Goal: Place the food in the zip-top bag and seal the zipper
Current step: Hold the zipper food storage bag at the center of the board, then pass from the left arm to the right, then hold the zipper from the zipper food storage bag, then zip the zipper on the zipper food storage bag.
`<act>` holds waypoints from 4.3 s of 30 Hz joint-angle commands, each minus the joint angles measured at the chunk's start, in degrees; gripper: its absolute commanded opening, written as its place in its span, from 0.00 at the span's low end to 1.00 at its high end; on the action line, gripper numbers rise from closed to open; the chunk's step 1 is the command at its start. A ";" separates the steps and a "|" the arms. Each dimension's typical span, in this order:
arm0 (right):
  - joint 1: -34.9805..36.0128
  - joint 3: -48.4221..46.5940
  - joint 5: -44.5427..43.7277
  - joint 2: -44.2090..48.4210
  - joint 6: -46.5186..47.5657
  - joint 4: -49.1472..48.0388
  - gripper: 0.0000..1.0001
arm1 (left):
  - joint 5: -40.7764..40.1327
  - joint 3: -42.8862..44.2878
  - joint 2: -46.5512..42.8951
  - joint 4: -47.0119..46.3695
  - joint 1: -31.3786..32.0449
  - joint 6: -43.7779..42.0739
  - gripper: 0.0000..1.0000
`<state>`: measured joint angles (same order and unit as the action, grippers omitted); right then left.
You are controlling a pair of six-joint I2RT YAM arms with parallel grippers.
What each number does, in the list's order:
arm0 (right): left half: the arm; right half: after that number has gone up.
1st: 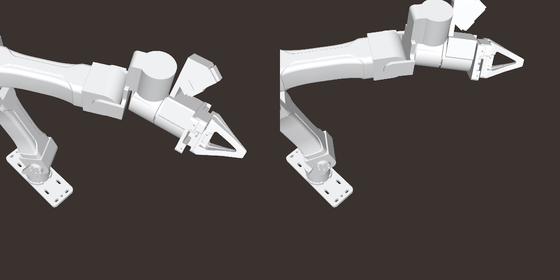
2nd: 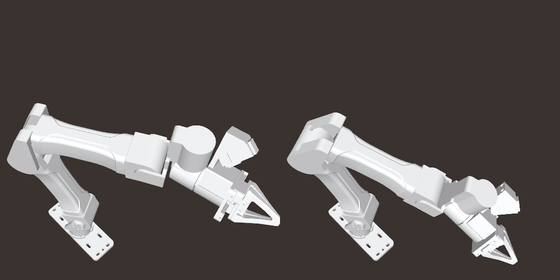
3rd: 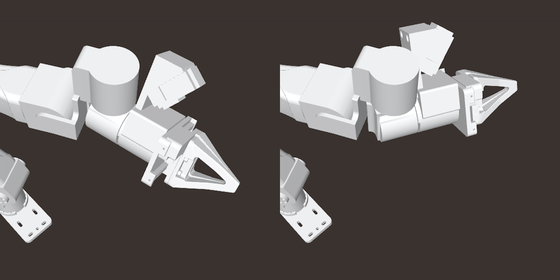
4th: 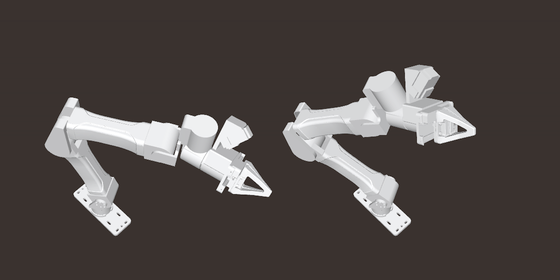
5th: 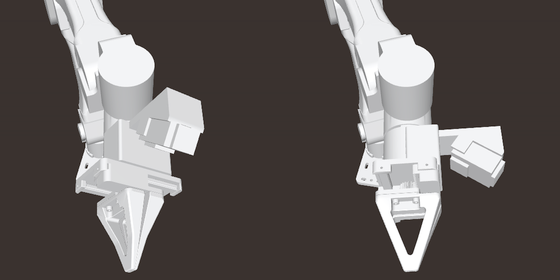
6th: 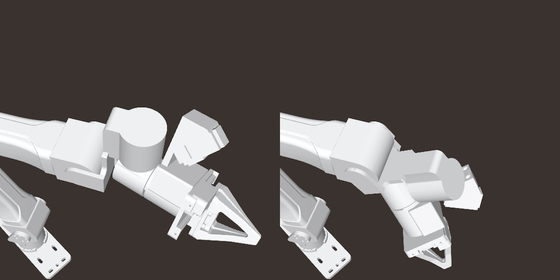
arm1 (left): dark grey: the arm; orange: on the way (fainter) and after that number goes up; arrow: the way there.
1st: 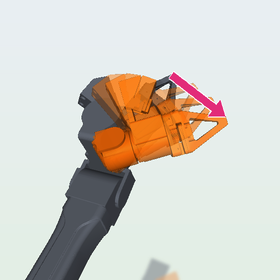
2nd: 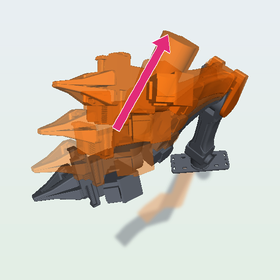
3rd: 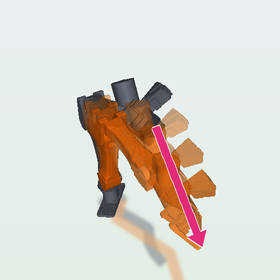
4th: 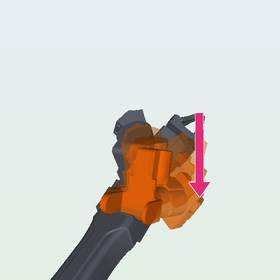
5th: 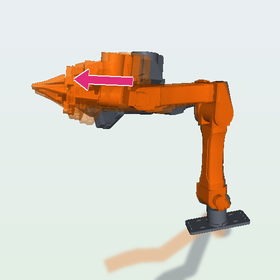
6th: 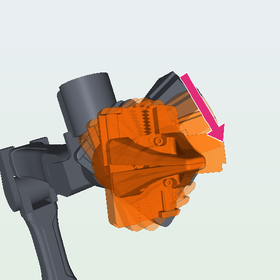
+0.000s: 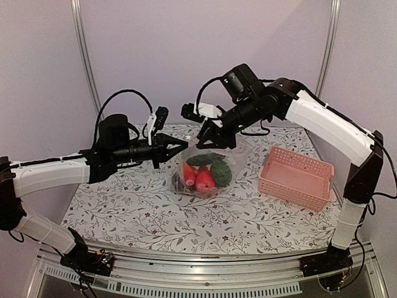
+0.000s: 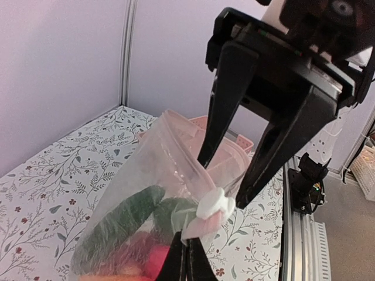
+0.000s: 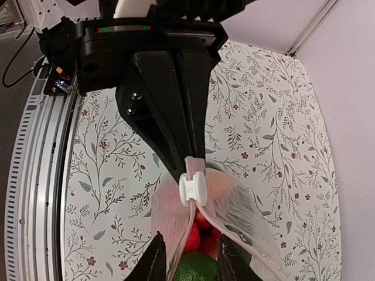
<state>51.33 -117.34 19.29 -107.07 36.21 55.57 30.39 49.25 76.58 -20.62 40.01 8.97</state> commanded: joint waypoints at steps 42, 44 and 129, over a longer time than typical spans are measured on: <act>1.67 -5.69 3.12 -4.08 1.33 -1.62 0.17 | 0.87 1.37 -1.79 1.02 0.66 0.80 0.00; 1.67 -5.78 3.04 -4.11 1.17 -1.75 0.15 | 0.98 1.39 -1.70 1.02 0.68 0.79 0.00; -22.99 16.92 4.09 5.28 9.13 6.24 0.10 | -3.68 -3.78 -8.00 1.71 -7.76 -1.20 0.00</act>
<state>30.68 -101.89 27.79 -103.53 44.86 58.39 27.44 46.17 70.72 -16.60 34.37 7.38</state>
